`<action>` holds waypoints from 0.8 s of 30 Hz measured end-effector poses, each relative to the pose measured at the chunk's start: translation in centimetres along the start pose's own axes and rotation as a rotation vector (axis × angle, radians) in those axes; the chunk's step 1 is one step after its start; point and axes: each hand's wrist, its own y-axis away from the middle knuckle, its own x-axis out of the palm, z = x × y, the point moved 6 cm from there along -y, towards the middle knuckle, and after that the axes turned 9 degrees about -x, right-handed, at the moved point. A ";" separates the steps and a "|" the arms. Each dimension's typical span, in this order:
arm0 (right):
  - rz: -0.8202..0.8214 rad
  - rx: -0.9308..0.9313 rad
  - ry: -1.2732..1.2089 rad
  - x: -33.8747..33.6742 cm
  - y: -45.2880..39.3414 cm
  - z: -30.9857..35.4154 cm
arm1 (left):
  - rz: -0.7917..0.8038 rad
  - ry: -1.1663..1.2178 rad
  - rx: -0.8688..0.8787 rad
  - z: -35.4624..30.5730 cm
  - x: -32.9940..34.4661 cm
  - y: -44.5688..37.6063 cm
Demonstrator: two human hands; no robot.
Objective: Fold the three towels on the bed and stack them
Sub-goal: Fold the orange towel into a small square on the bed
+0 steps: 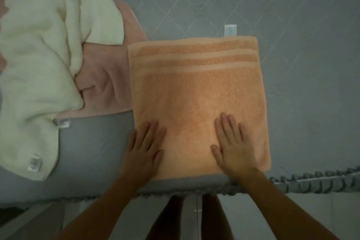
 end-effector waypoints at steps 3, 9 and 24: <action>0.008 0.214 -0.081 -1.1 2.3 -2.6 | 0.059 -0.052 -0.014 3.3 -1.3 3.1; 0.133 0.023 -0.085 -3.1 6.1 -1.2 | 0.076 0.036 0.085 -0.5 -3.6 6.0; -0.131 0.038 -0.285 -4.6 9.7 -6.6 | -0.005 0.190 -0.181 -1.5 -6.0 6.5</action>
